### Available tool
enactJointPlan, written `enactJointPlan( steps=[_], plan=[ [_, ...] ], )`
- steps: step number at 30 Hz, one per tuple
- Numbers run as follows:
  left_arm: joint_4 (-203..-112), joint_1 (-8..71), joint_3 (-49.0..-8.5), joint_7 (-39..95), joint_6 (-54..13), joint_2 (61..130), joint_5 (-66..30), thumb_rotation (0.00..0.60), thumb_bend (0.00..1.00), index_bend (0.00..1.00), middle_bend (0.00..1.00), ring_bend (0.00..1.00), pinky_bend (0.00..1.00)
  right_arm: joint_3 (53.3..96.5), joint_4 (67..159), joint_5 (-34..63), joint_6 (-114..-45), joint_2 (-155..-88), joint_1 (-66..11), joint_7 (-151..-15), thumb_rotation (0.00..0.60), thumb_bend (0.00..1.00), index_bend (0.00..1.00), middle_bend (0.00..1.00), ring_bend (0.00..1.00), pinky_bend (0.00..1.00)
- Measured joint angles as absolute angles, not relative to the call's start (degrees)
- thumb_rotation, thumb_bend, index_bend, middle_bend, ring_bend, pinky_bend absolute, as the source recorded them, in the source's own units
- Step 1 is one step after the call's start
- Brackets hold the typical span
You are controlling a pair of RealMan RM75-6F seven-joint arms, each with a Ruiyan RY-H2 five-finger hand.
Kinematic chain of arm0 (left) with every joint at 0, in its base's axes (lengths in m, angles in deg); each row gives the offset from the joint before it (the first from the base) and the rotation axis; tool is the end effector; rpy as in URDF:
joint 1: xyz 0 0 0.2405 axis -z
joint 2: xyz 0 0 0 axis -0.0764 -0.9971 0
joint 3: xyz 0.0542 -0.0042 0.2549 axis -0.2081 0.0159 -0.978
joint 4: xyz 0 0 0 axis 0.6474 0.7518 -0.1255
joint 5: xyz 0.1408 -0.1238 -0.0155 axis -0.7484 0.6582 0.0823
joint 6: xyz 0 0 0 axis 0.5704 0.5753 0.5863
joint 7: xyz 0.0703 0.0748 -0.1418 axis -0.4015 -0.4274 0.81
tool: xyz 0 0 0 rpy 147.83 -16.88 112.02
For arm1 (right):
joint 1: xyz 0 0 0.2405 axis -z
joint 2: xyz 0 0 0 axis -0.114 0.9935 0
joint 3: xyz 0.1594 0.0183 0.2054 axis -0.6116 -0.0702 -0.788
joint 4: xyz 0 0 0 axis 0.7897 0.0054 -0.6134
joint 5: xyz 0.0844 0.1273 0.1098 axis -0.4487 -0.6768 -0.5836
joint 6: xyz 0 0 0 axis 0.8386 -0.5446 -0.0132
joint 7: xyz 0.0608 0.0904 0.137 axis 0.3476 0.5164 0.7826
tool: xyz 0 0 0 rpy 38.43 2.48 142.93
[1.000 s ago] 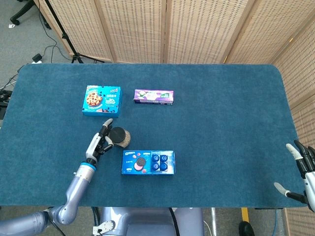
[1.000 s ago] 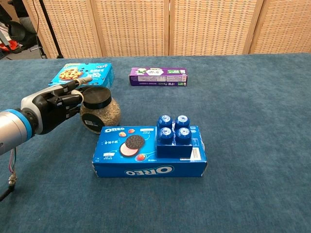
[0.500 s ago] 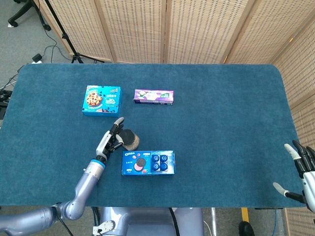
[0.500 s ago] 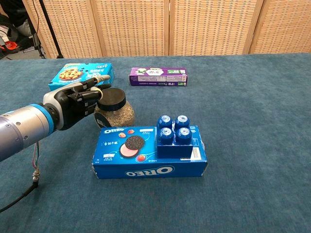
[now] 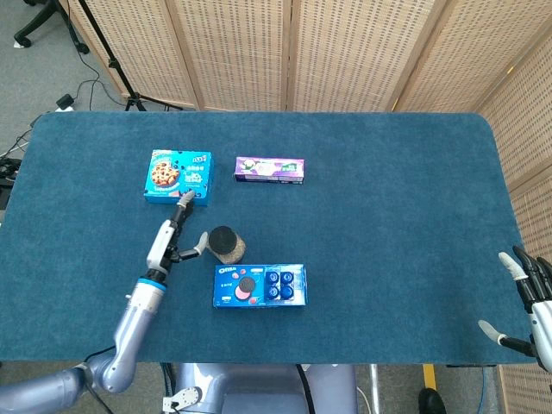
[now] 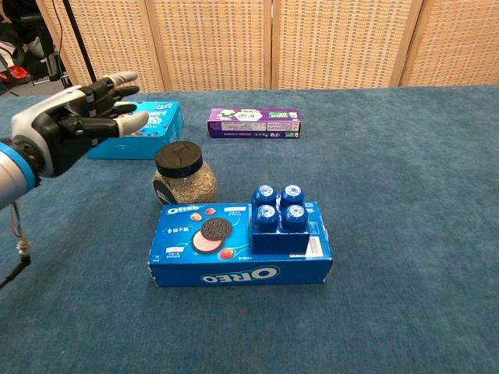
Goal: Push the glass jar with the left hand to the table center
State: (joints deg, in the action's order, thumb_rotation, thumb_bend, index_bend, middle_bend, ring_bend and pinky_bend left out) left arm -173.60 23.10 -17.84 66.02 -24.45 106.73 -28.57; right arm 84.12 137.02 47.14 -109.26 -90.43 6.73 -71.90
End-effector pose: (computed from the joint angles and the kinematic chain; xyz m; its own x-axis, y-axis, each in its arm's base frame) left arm -0.1591 0.3378 0.0053 -0.6855 0.2856 0.6697 0.7012 0.0112 0.7129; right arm -0.2777 -0.1761 0.2390 0.2742 0.0538 0.9602 -0.9545 -0.1063 0.2785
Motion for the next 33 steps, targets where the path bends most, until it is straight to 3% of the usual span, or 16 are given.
enactJointPlan(
  steps=[3, 16, 24, 33],
  plan=[
    [-173.9, 22.4, -19.0, 62.8, -22.5, 104.0, -31.6, 0.6, 0.0, 0.0, 0.0, 0.0, 0.0, 84.2, 137.1, 47.3, -109.4, -90.4, 6.8, -71.8, 0.6, 0.0, 0.0, 0.0, 0.0, 0.0],
    [-171.1, 23.6, -23.3, 32.4, -20.1, 96.7, -36.2, 0.6, 0.0, 0.0, 0.0, 0.0, 0.0, 84.1, 137.3, 47.1, -109.1, -90.3, 6.6, -71.7, 0.6, 0.0, 0.0, 0.0, 0.0, 0.0],
    [-168.9, 26.0, -25.2, 19.1, -19.6, 97.4, -37.8, 0.6, 0.0, 0.0, 0.0, 0.0, 0.0, 84.1, 137.3, 47.0, -108.9, -90.4, 6.5, -71.8, 0.6, 0.0, 0.0, 0.0, 0.0, 0.0],
    [-166.0, 28.1, -25.9, 14.5, -20.3, 103.1, -35.5, 0.6, 0.0, 0.0, 0.0, 0.0, 0.0, 84.1, 137.3, 46.9, -108.8, -90.3, 6.5, -71.6, 0.6, 0.0, 0.0, 0.0, 0.0, 0.0]
  ],
)
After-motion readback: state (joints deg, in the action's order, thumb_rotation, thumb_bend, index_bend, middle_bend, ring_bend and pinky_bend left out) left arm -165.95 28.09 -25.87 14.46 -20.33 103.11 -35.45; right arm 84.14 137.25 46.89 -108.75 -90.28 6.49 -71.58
